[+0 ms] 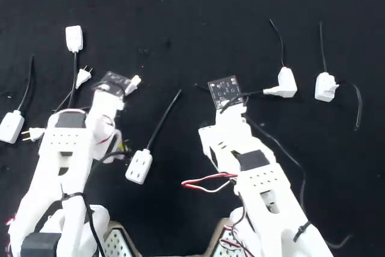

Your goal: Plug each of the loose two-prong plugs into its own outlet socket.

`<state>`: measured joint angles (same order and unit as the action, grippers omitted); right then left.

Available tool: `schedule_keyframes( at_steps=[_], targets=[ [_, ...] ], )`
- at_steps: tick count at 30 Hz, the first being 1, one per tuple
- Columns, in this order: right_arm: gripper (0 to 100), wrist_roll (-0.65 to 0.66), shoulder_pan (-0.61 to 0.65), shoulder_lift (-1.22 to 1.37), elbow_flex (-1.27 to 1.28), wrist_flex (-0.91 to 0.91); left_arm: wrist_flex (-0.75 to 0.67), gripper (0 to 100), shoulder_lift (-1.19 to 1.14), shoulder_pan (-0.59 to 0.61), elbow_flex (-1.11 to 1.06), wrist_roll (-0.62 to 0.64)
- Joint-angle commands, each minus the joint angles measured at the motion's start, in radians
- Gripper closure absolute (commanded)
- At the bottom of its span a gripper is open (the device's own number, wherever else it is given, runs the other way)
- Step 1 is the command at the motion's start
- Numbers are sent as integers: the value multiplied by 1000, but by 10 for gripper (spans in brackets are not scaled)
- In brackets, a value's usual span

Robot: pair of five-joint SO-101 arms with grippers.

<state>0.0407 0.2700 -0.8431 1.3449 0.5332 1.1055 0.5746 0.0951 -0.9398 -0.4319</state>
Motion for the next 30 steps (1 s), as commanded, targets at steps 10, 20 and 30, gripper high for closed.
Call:
schedule_keyframes(
  at_steps=[10, 20, 30],
  targets=[
    [861, -49, -86, -33, -10, -21, -106, 762, 14, -222, -131, 169],
    [861, -175, -218, -33, -30, -21, -115, 761, 5, -567, -131, 287],
    [861, -176, -222, -33, -30, -21, 57, 760, 8, -473, 110, 325]
  ],
)
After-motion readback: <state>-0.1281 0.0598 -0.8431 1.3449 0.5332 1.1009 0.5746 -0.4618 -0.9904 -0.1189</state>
